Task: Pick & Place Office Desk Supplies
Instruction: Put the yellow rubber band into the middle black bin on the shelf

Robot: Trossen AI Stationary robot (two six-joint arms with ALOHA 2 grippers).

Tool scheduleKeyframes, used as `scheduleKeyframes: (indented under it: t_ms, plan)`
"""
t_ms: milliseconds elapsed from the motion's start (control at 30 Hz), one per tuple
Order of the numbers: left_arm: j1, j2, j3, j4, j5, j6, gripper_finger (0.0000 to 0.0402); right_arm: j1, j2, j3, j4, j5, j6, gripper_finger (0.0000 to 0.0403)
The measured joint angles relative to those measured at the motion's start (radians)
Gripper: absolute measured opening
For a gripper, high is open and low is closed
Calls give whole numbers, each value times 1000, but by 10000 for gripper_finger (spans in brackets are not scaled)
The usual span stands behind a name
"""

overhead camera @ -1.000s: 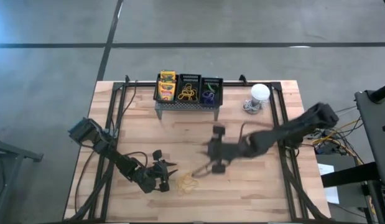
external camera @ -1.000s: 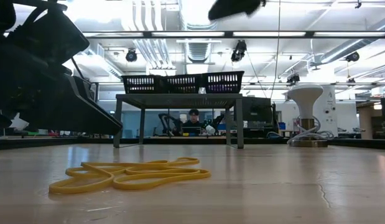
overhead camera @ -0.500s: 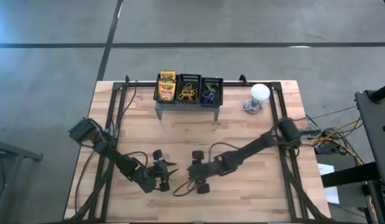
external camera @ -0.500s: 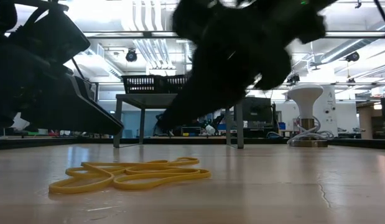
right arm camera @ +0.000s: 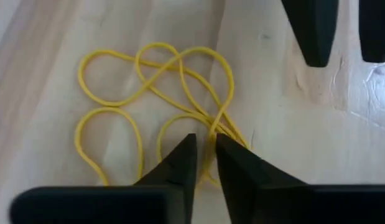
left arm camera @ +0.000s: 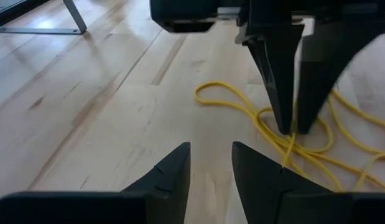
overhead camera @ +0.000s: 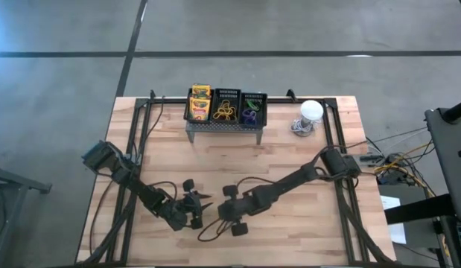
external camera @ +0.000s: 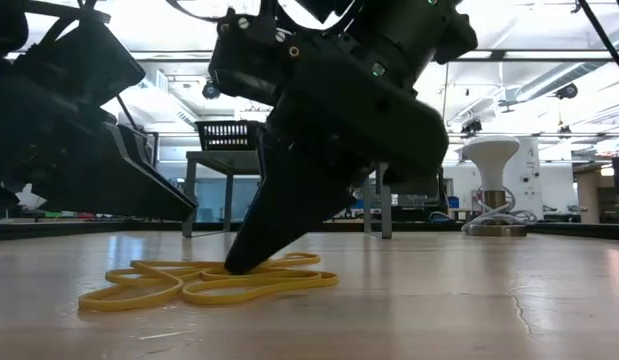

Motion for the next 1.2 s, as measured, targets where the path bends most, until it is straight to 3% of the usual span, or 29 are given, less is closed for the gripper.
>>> scheduleKeyframes:
  t_ms: [133, 300, 733, 967, 1200]
  plan:
    - [0, 0, 0, -2, 0, 0, 120, 0, -9, -4, -26, 4, -7, 16]
    - [0, 0, 0, -1, 0, 0, 120, 10, -67, -7, -45, 52, -9, 9]
    - [0, 0, 0, -1, 0, 0, 120, 84, -408, -24, -73, 504, -126, 8]
    - [0, 0, 0, 1, 1, 0, 120, 41, -485, -35, -102, 497, -123, 8]
    - [0, 0, 0, -3, 0, 0, 120, 42, -440, -105, -319, 454, 82, 8]
